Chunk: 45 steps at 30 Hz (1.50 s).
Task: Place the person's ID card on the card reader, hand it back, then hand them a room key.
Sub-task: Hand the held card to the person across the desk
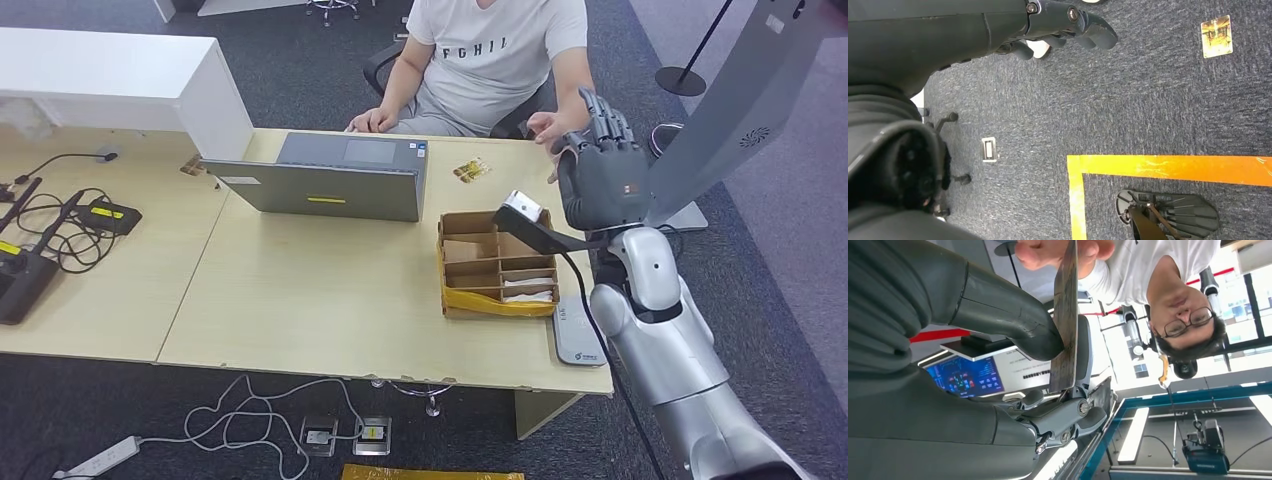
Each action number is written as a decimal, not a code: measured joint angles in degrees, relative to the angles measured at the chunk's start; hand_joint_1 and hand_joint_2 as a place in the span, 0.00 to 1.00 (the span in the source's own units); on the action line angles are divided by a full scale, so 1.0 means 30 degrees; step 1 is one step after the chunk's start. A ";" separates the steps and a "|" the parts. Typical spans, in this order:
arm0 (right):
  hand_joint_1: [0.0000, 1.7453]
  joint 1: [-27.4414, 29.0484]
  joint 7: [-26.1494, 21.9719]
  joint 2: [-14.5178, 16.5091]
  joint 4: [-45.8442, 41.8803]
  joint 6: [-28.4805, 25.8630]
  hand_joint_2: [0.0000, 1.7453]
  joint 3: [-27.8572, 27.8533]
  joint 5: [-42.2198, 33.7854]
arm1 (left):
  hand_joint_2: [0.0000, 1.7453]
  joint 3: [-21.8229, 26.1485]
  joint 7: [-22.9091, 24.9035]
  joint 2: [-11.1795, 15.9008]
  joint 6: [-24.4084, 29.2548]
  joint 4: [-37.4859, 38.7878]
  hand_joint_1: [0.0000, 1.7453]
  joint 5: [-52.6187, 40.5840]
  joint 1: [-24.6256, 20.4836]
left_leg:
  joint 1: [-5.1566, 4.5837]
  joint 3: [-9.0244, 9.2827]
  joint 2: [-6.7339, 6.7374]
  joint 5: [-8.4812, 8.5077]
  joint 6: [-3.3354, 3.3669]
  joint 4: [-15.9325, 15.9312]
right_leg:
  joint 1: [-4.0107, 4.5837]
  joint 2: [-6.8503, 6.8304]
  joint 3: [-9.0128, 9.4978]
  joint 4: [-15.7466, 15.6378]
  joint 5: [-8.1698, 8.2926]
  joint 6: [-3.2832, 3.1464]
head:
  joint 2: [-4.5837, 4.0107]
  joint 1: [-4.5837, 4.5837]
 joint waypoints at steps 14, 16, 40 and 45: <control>1.00 -0.1037 -0.0486 0.0783 0.2790 -0.2391 1.00 0.0310 0.0969 | 0.00 -0.0084 0.0000 -0.0011 0.0100 0.0000 0.00 0.0035 -0.0049 | 0.0003 -0.0014 -0.0002 0.0001 -0.0001 -0.0002 | 0.0002 -0.0006 -0.0001 0.0005 0.0000 0.0000 | 0.0000 0.0002; 1.00 -0.1259 -0.0484 0.1095 0.3847 -0.3007 1.00 0.0412 0.1111 | 0.00 -0.0150 0.0000 -0.0020 0.0097 0.0000 0.00 0.0044 -0.0055 | 0.0004 -0.0015 -0.0003 0.0001 -0.0001 -0.0002 | 0.0004 -0.0009 -0.0003 0.0006 0.0000 0.0000 | 0.0000 0.0002; 0.00 -0.1870 0.0525 0.1973 1.1172 -0.4504 1.00 0.0969 0.2196 | 0.00 -0.0834 -0.0031 -0.0058 0.0089 -0.0051 0.00 0.0044 -0.0077 | 0.0006 -0.0042 -0.0023 -0.0001 -0.0001 0.0000 | 0.0007 -0.0025 -0.0045 0.0004 -0.0003 -0.0003 | 0.0000 0.0000; 0.00 -0.1886 0.0514 0.1958 1.1688 -0.5847 1.00 0.0976 0.2741 | 0.00 -0.0867 -0.0064 -0.0058 0.0091 -0.0051 0.00 0.0044 -0.0077 | 0.0005 -0.0039 -0.0013 0.0000 -0.0001 0.0000 | 0.0006 -0.0012 -0.0043 0.0005 -0.0003 -0.0002 | 0.0000 0.0002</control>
